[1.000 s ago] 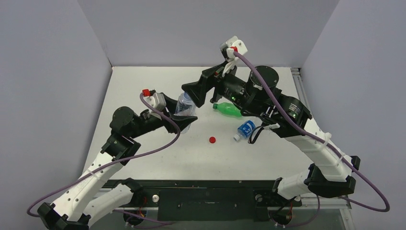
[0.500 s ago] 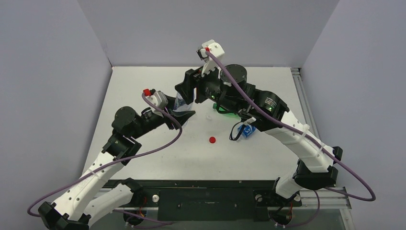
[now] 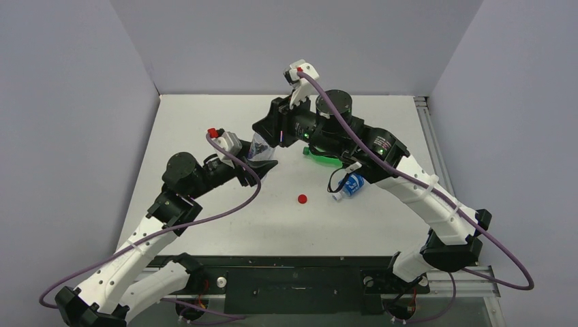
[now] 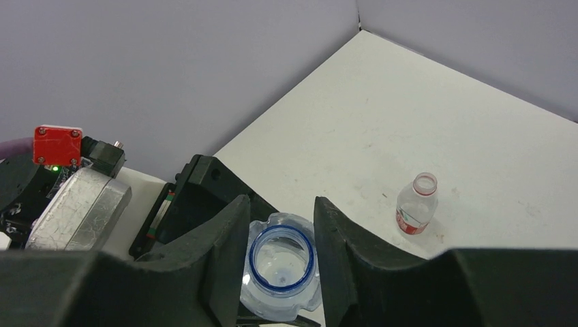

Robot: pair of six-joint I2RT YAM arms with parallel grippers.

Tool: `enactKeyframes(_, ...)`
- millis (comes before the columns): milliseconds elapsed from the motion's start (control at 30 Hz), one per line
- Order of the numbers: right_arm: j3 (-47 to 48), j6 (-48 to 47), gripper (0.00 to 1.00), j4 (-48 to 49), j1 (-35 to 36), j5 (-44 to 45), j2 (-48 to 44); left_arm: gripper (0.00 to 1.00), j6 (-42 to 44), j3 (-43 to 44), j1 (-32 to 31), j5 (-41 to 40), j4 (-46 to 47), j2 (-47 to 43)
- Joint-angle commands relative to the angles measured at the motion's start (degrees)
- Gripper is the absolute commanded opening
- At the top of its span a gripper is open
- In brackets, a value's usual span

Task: Unscrew the bottle caps
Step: Place the plastic bottle at the center of the board.

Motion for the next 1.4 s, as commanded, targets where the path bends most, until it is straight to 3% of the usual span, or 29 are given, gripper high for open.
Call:
enactKeyframes(0, 0.0, -0.8, 0.38, -1.6, -0.1, -2.6, -0.9, 0.06, 0.8, 0.7, -0.1, -1.0, 2.9, -1.2)
enactKeyframes(100, -0.4, -1.0, 0.33, -1.7, -0.1, -2.1, -0.7, 0.1, 0.8, 0.6, -0.1, -1.0, 2.8, -1.1)
enactKeyframes(200, -1.0, -1.2, 0.1, -1.4, -0.2, -0.5, -1.1, 0.22, 0.7, 0.6, -0.1, -1.3, 2.7, -1.0)
enactKeyframes(233, -1.2, -1.3, 0.05, -1.3, -0.3, -0.1, -1.2, 0.43, 0.6, 0.6, -0.1, -1.9, 2.6, -1.1)
enactKeyframes(267, -1.4, -1.5, 0.0, -1.2, -0.4, 1.0, -1.4, 0.55, 0.1, 0.5, -0.1, -2.3, 2.5, -1.1)
enactKeyframes(300, -2.0, -1.6, 0.0, -1.1, -0.7, 1.3, -1.6, 0.83, 0.0, 0.5, -0.1, -3.0, 2.1, -1.1)
enactKeyframes(367, -2.8, -2.2, 0.0, -0.7, -1.5, 3.8, -2.3, 0.99, 0.0, 0.5, -0.1, -4.3, 1.1, -1.3)
enactKeyframes(667, -5.3, -7.6, 0.0, -0.5, -6.4, 10.8, -3.5, 0.97, 5.4, 0.3, 0.0, -12.2, -10.7, -3.8)
enactKeyframes(867, -11.1, -9.7, 0.0, 5.8, -11.5, 13.0, -1.3, 0.97, 9.3, -0.2, 0.3, -19.2, -17.3, -6.5)
enactKeyframes(1133, -11.4, -12.8, 0.0, 16.3, -14.7, 14.0, 11.4, 0.97, 9.0, -0.5, 0.7, -19.0, -20.7, -8.6)
enactKeyframes(1367, -5.1, -14.7, 0.0, 22.3, -15.5, 15.2, 22.6, 0.97, 8.1, 1.4, 1.2, -20.9, -22.7, -6.5)
